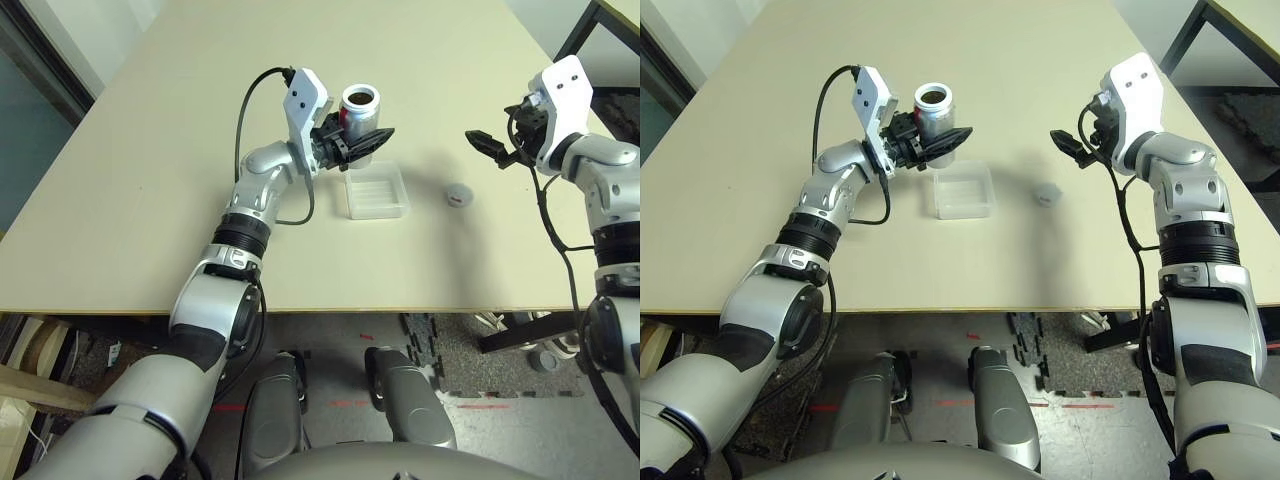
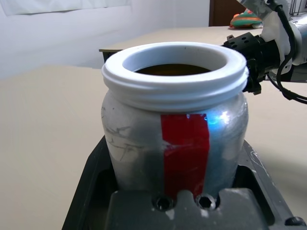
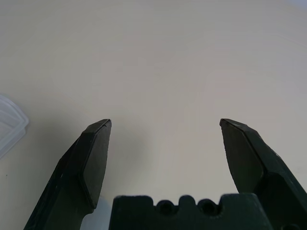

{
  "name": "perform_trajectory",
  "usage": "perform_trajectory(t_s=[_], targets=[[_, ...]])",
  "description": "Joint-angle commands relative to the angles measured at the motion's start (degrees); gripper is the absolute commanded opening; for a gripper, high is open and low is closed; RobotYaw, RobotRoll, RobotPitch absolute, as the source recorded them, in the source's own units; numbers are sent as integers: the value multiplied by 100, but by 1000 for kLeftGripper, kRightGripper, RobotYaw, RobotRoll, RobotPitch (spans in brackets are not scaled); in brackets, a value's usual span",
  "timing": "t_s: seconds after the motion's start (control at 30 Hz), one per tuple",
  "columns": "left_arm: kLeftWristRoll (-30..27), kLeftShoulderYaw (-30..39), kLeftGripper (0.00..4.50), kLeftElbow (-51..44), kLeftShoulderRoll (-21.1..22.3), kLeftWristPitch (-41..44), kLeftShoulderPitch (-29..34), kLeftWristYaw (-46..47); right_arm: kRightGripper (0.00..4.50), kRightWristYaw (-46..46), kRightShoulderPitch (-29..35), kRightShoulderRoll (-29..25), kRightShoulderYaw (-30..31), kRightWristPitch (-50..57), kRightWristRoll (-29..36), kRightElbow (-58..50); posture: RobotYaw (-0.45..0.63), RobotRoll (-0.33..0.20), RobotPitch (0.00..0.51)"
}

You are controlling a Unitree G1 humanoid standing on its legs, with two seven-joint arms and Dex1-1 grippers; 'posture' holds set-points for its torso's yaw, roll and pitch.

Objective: Pour the medicine from the bottle into the box.

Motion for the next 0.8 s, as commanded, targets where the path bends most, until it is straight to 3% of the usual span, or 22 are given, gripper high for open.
perform_trajectory(t_s=[0.03, 0.33, 0.8], targets=[[80, 15, 2629, 70, 20, -76, -17, 25, 4500, 46, 97, 45, -21, -31, 52, -45, -268, 0, 135], [117, 47, 2629, 130, 23, -241, -47, 163, 4500, 434, 189, 74, -124, -70, 349, -231, -255, 0, 135], [976, -233, 2629, 1151, 255, -858, -649, 806, 4500, 1763, 777, -183, -100, 357, 1066, -1182, -269, 0, 140]])
